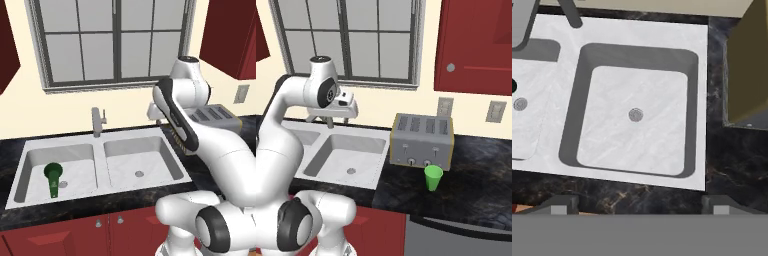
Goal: Move any existing items from the left basin to the right basin for drying. Then move the cup from the counter to the left basin of the sink for washing.
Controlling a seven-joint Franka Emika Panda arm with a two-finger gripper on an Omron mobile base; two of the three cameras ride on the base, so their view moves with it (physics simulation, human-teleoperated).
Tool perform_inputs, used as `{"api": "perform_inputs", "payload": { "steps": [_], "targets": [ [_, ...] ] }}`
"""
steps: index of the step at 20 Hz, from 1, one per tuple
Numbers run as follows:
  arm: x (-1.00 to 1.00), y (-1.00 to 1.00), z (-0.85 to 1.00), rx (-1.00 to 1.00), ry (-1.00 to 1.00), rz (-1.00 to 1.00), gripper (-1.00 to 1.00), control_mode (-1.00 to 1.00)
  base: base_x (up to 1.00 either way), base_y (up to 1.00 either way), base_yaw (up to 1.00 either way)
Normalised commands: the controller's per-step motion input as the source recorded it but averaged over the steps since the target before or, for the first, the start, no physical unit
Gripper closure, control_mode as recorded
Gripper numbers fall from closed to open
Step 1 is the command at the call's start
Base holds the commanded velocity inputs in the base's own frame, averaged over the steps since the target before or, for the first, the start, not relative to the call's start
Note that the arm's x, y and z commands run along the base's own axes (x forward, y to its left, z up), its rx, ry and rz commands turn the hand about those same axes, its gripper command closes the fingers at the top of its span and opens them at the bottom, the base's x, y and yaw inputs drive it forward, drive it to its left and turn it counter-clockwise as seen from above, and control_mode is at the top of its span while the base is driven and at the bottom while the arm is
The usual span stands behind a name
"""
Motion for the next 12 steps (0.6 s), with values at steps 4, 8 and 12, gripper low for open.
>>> {"api": "perform_inputs", "payload": {
  "steps": [4,8,12],
  "targets": [
    [0.0,0.51,-0.06,-0.01,0.01,0.0,-1.0,-1.0,0.0,0.0,0.0],
    [0.0,0.52,-0.07,0.0,0.03,0.0,-1.0,-1.0,0.0,0.0,0.0],
    [0.0,0.46,-0.08,0.0,0.04,0.0,-1.0,-1.0,0.0,0.0,0.0]
  ]
}}
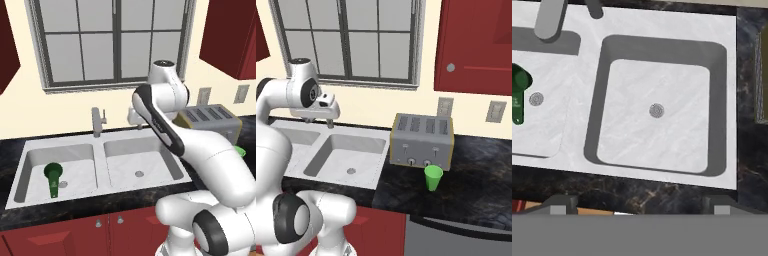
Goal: Move any existing items from the left basin to the right basin for drying. Then move the cup from the counter to the left basin of the sink for washing.
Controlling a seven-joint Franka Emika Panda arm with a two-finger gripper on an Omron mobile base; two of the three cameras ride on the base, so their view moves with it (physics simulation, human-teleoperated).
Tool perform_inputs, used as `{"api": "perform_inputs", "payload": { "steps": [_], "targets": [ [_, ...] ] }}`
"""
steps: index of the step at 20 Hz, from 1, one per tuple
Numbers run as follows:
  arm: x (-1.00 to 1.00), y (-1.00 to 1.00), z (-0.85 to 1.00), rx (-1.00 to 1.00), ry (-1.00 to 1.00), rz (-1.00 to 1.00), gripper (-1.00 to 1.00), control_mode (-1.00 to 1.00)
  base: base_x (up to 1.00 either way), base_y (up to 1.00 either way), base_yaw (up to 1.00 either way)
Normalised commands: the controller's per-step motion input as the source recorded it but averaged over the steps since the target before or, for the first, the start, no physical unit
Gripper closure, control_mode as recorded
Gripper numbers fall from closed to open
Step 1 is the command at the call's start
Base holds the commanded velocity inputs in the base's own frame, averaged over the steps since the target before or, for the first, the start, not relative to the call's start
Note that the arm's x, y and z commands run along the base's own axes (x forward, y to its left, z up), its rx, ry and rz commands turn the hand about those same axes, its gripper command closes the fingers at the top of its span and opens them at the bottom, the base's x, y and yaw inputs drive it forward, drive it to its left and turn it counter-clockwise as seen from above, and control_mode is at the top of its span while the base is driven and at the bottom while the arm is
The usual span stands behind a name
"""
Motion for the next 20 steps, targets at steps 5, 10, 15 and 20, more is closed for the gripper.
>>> {"api": "perform_inputs", "payload": {
  "steps": [5,10,15,20],
  "targets": [
    [0.0,0.44,-0.06,0.0,0.02,0.0,-1.0,-1.0,0.0,0.0,0.0],
    [0.0,0.44,-0.02,0.0,0.0,0.0,-1.0,-1.0,0.0,0.0,0.0],
    [-0.09,0.45,0.0,0.0,0.0,0.0,-1.0,-1.0,0.0,0.0,0.0],
    [-0.19,0.46,0.0,-0.02,-0.03,0.0,-1.0,-1.0,0.0,0.0,0.0]
  ]
}}
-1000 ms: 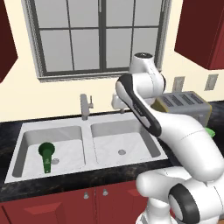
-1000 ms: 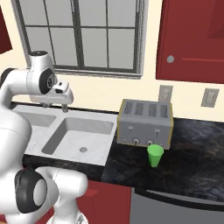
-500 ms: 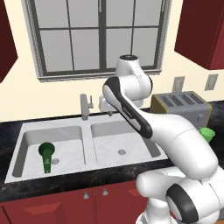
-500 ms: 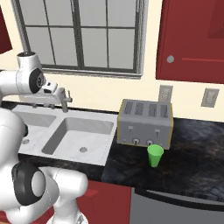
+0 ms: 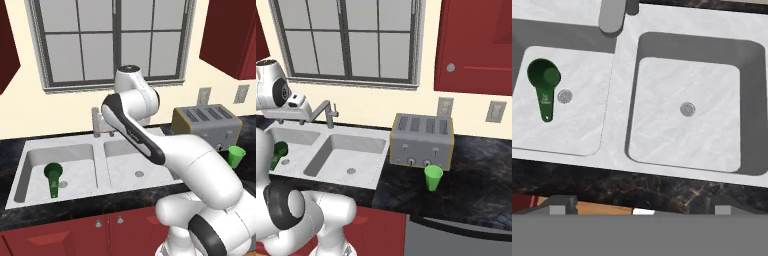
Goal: Move any existing items from the left basin to the right basin for drying. Then move the cup from the counter to the left basin of the sink for washing.
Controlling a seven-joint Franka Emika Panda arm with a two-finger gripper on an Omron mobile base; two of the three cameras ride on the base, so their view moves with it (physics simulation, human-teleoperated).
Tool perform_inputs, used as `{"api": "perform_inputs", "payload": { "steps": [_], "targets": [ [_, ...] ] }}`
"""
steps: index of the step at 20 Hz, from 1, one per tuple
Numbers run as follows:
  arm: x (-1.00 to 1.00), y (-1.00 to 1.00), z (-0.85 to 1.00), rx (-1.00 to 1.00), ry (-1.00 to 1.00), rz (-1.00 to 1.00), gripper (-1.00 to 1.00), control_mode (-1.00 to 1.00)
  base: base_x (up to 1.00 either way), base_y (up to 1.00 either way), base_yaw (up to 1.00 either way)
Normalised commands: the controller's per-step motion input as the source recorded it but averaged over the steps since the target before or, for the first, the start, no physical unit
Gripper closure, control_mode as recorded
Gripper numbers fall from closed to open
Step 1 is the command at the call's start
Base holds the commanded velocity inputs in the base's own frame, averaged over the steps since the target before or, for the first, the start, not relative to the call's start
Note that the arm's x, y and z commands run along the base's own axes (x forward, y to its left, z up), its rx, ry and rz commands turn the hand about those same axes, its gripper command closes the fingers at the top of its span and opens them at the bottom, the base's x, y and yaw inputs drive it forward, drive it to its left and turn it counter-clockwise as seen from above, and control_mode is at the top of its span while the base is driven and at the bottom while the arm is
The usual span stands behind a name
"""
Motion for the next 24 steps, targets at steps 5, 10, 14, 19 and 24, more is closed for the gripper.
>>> {"api": "perform_inputs", "payload": {
  "steps": [5,10,14,19,24],
  "targets": [
    [-0.15,0.49,0.0,0.0,-0.02,0.0,-1.0,-1.0,0.0,0.0,0.0],
    [-0.11,0.43,-0.05,0.0,-0.01,0.0,-1.0,-1.0,0.0,0.0,0.0],
    [0.0,0.38,-0.12,0.0,0.0,0.0,-1.0,-1.0,0.0,0.0,0.0],
    [-0.03,0.33,-0.17,0.0,-0.03,0.0,-1.0,-1.0,0.0,0.0,0.0],
    [-0.11,0.3,-0.18,0.0,-0.06,0.0,-1.0,-1.0,0.0,0.0,0.0]
  ]
}}
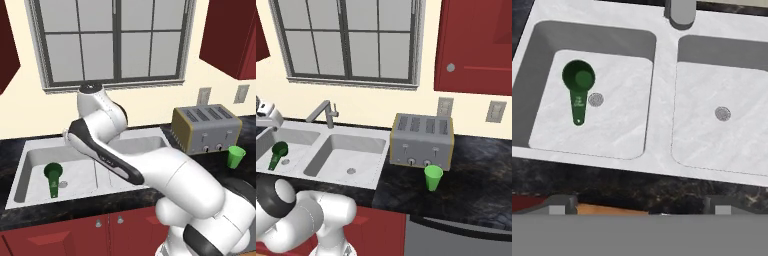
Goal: Move any existing items from the left basin to the right basin for drying. Then move the cup from the counter to the left basin of the sink for washing.
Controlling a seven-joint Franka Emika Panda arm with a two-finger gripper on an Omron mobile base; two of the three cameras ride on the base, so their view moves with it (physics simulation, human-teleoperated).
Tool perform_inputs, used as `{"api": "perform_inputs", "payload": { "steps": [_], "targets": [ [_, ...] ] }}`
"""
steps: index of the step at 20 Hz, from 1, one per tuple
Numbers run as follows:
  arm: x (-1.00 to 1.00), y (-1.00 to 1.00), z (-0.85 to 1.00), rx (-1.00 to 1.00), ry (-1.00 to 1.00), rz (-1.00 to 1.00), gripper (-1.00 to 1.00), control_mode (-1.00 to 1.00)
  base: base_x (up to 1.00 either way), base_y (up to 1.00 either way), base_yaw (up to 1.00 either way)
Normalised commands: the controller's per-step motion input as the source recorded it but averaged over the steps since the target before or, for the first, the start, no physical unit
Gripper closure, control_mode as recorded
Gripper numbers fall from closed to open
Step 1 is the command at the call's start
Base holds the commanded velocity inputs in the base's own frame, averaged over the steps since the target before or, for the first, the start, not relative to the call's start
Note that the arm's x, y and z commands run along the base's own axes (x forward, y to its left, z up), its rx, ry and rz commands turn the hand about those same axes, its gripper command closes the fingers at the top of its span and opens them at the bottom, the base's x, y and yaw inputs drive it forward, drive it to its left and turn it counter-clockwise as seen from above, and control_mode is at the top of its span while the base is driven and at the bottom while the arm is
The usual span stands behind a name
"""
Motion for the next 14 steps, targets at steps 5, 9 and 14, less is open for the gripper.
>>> {"api": "perform_inputs", "payload": {
  "steps": [5,9,14],
  "targets": [
    [-0.13,0.26,-0.2,0.0,-0.05,0.0,-1.0,-1.0,0.0,0.0,0.0],
    [-0.03,0.21,-0.28,0.02,-0.02,0.0,-1.0,-1.0,0.0,0.0,0.0],
    [0.0,0.11,-0.31,0.05,0.0,0.0,-1.0,-1.0,0.0,0.0,0.0]
  ]
}}
